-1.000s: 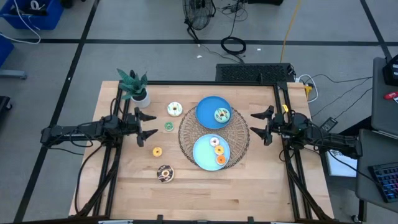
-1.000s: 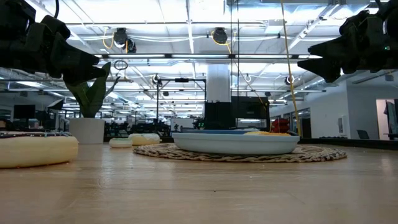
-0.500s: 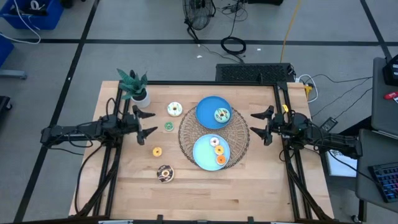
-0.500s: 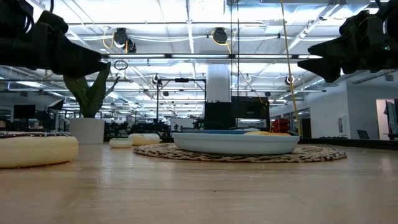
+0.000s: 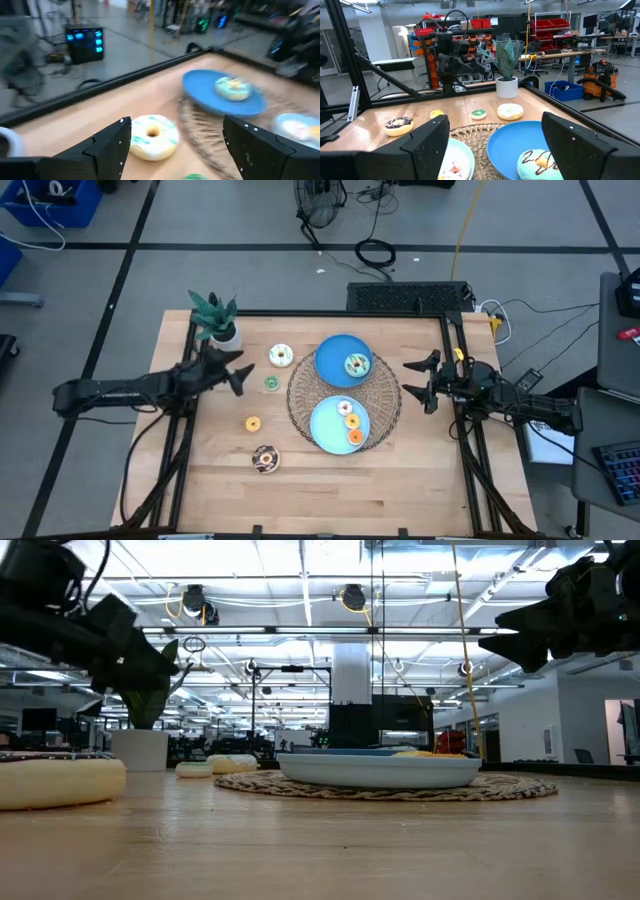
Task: Pick & Place donuts
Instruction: Put the big white donut on the blue plate
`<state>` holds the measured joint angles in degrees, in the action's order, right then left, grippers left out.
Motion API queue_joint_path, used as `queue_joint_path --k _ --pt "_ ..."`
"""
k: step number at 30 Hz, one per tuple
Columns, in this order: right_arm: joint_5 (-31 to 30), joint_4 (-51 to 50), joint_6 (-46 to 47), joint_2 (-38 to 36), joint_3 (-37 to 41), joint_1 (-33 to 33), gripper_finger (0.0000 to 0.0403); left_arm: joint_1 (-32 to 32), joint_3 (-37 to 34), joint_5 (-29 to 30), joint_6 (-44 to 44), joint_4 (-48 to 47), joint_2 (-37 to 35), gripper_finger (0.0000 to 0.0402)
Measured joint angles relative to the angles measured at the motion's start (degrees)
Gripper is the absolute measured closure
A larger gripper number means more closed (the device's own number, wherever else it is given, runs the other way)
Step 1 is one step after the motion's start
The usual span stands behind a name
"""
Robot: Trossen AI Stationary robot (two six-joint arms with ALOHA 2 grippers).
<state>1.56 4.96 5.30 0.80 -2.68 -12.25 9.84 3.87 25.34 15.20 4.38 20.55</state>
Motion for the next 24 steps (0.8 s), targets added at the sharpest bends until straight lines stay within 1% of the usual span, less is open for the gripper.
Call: queue_joint_path --k 5,10,15,18,21,24 --pt "0.0 -0.01 0.0 0.02 0.0 0.0 0.0099 7.15 6.65 -5.21 -3.47 -2.04 12.47 0.0092" --pt "0.0 -0.01 0.0 0.02 0.0 0.0 0.0099 12.61 13.19 -9.95 -7.6 -3.37 27.71 0.0092" --pt "0.0 0.01 0.0 0.02 0.0 0.0 0.0099 14.29 18.62 -10.62 -19.38 -2.88 42.19 0.0092" --pt "0.0 -0.01 0.0 0.02 0.0 0.0 0.0099 14.7 21.43 -12.45 -24.93 -0.21 49.44 0.0092" --pt "0.0 0.01 0.0 0.0 0.0 0.0 0.0099 15.33 23.63 -13.31 -26.7 0.27 55.55 0.0092" --pt "-0.01 0.0 0.0 0.0 0.0 0.0 0.0099 16.52 25.39 -13.11 -26.19 0.17 60.3 0.0092"
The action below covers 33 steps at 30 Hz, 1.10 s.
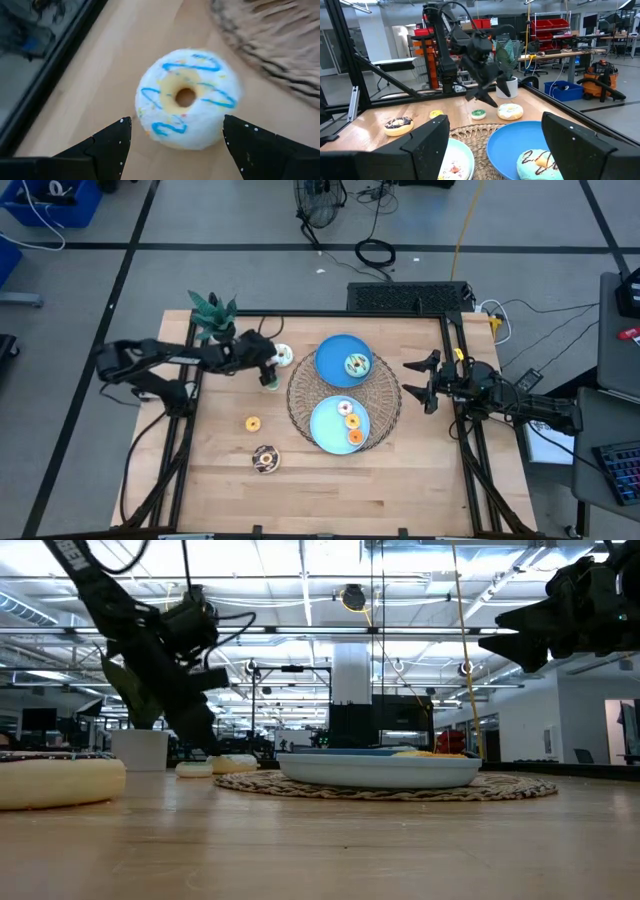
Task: Pick & Place donuts
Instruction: Put the big white donut on the blue plate
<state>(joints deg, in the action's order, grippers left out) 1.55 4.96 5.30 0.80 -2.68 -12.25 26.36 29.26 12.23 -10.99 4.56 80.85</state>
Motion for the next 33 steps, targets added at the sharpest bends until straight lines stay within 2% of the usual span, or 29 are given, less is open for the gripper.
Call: queue_joint_path --k 7,16,24,28,33 --pt "0.01 0.01 0.0 0.02 0.0 0.0 0.0099 3.26 2.23 -2.88 2.26 0.15 5.97 0.0092" --pt "0.01 0.01 0.0 0.02 0.0 -0.01 0.0099 4.86 2.51 -10.19 2.27 -0.26 5.89 0.0092" --pt "0.01 0.01 0.0 0.02 0.0 -0.01 0.0099 4.8 2.51 -11.13 4.05 -1.89 5.87 0.0093" --pt "0.01 0.01 0.0 0.02 0.0 -0.02 0.0099 4.8 2.51 -11.15 4.27 -1.79 5.87 0.0124" --pt "0.01 0.01 0.0 0.02 0.0 0.0 0.0099 4.74 2.44 -10.93 4.81 -0.48 5.89 0.02"
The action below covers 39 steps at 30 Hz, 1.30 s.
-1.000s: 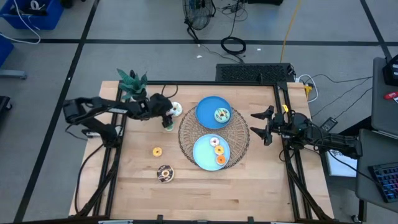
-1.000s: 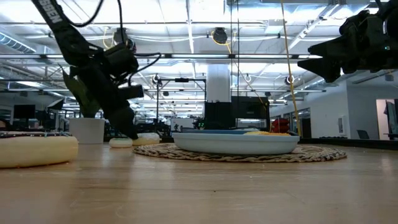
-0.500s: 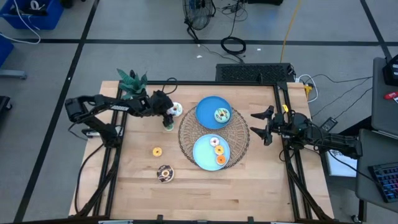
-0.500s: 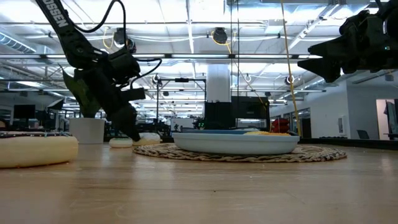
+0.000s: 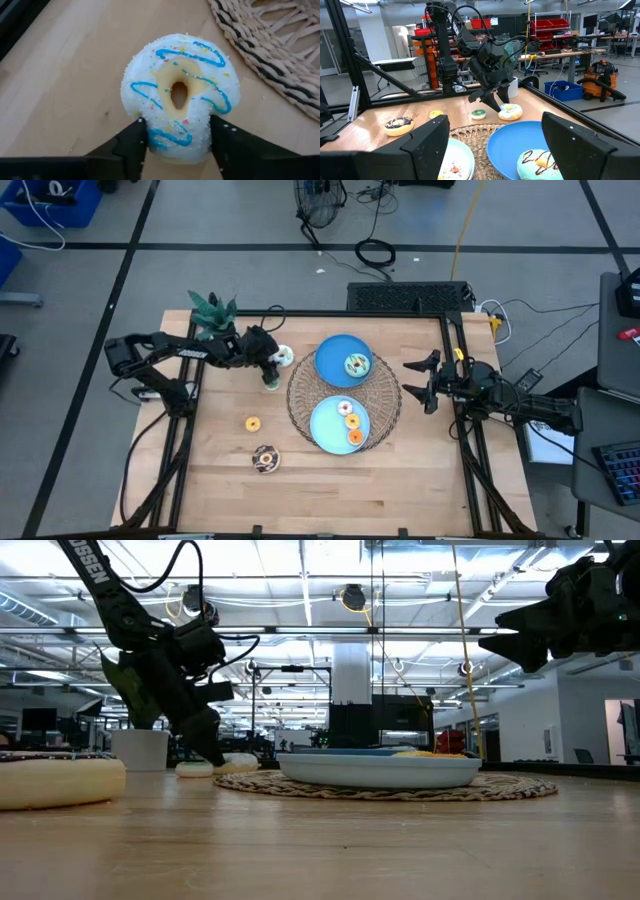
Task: Pick & Place donuts
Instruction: Put the big white donut on the blue plate
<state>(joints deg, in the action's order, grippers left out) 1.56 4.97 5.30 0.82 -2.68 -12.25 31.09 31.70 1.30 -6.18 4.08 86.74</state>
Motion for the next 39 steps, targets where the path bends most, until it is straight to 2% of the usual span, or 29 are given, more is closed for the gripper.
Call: queue_joint_path --k 4,8,15,22,26,30,39 --pt "0.0 0.0 0.0 0.0 0.0 -0.01 0.0099 0.0 -0.02 0.02 0.36 1.07 -0.11 0.0246" --pt "0.0 0.0 0.0 0.0 0.0 -0.01 0.0099 -0.37 -0.04 0.14 0.73 2.88 -1.2 0.0267" --pt "0.0 -0.01 0.0 0.0 0.0 -0.02 0.0099 -2.03 0.95 0.2 2.31 3.76 -5.81 0.0262" --pt "0.0 0.0 0.0 0.0 0.0 0.0 0.0099 -4.62 10.61 -1.18 3.84 1.7 -6.49 0.0257" --pt "-0.02 0.0 0.0 0.0 0.0 -0.01 0.0099 -6.35 19.3 -4.39 0.6 -3.54 -2.94 0.0257" --pt "-0.01 0.22 0.0 0.0 0.0 0.0 0.0099 -7.27 26.75 -4.46 -2.8 -5.17 2.44 0.0257" --pt "0.0 0.39 0.0 0.02 0.02 0.0 0.0099 -7.27 40.76 -4.3 -3.19 -5.34 19.71 0.0256"
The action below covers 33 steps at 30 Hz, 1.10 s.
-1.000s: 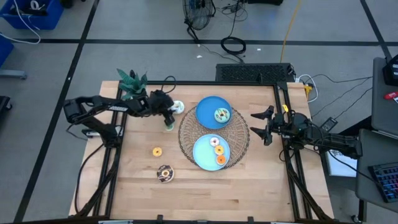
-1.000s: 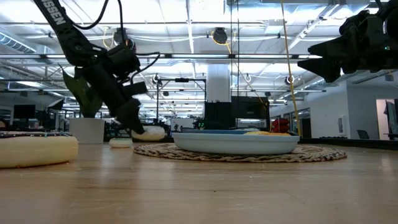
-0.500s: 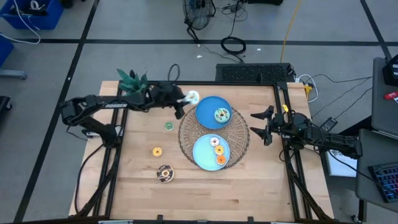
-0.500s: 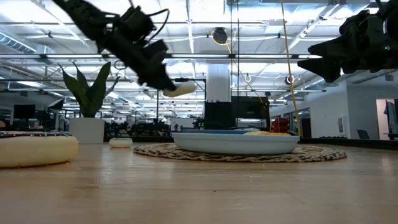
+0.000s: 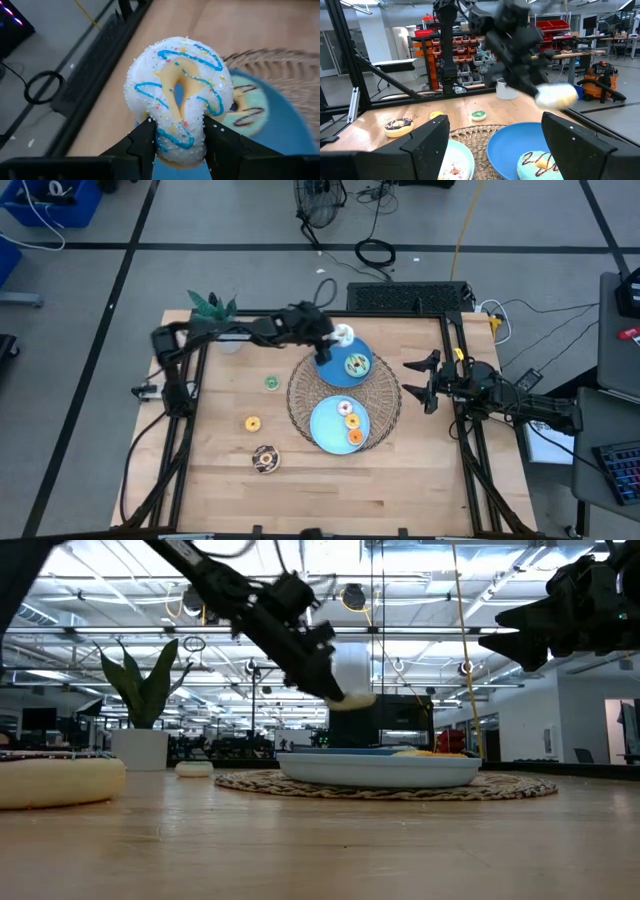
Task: Pick & Place donuts
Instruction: Put the big white donut on the blue plate
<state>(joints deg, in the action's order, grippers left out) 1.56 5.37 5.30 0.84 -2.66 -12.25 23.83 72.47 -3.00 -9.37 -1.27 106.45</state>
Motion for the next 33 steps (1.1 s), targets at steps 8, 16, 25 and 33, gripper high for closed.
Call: queue_joint_path --k 8,16,25,33 --pt "0.0 0.0 0.0 0.0 -0.02 0.0 0.0099 -1.63 7.99 2.06 -0.88 -1.16 12.06 0.0256" --pt "0.0 0.0 0.0 0.0 -0.01 0.0 0.0099 -2.99 8.63 6.46 -2.84 -1.96 12.73 0.0256" --pt "0.0 0.0 0.0 -0.01 -0.01 -0.02 0.0099 -2.85 8.63 6.31 -2.53 -2.85 12.75 0.0256" --pt "0.0 0.0 0.0 0.0 0.0 -0.01 0.0099 -2.95 8.63 5.59 -1.03 -3.08 12.73 0.0194"
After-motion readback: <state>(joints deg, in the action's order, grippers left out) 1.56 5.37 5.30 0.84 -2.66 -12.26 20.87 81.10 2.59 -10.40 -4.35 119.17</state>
